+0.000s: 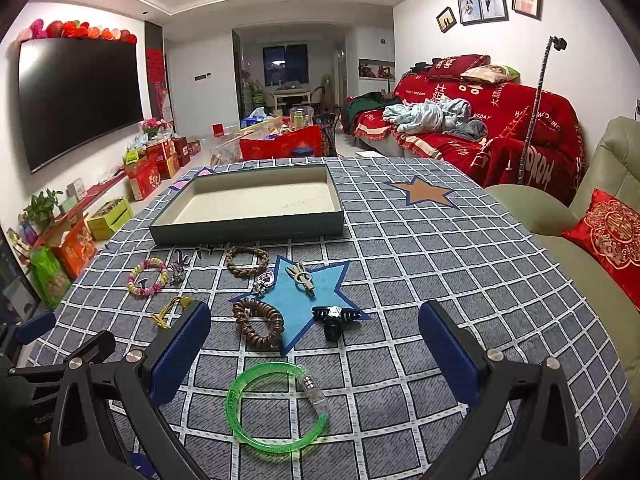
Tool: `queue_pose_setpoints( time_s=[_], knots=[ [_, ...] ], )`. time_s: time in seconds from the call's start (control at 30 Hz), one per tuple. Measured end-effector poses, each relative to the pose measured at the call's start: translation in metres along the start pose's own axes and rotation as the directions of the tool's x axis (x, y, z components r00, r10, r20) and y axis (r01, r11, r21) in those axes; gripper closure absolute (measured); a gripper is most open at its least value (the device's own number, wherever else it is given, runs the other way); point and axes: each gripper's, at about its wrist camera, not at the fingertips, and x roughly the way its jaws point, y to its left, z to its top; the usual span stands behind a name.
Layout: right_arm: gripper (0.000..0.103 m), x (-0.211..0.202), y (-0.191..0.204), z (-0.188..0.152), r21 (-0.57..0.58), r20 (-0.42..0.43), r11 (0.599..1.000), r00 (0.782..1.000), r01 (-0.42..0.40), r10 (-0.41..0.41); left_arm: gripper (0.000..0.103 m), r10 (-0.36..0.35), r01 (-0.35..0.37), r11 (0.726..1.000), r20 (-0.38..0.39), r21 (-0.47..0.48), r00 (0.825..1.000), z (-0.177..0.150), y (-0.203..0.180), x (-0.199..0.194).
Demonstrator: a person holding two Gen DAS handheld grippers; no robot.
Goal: Organize jewelry
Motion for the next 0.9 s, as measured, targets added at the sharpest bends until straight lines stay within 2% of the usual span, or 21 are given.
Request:
queue_pose_setpoints(
  time_s=[0.9],
  knots=[
    [0.0,0.0001,-0.0003,-0.0017,-0.001,-0.007,1.0,1.0,-0.001,0.001,0.0,-0.005,0.005,1.0,-0.019,0.0,1.0,-0.0078,-0.0006,0.0056]
  ],
)
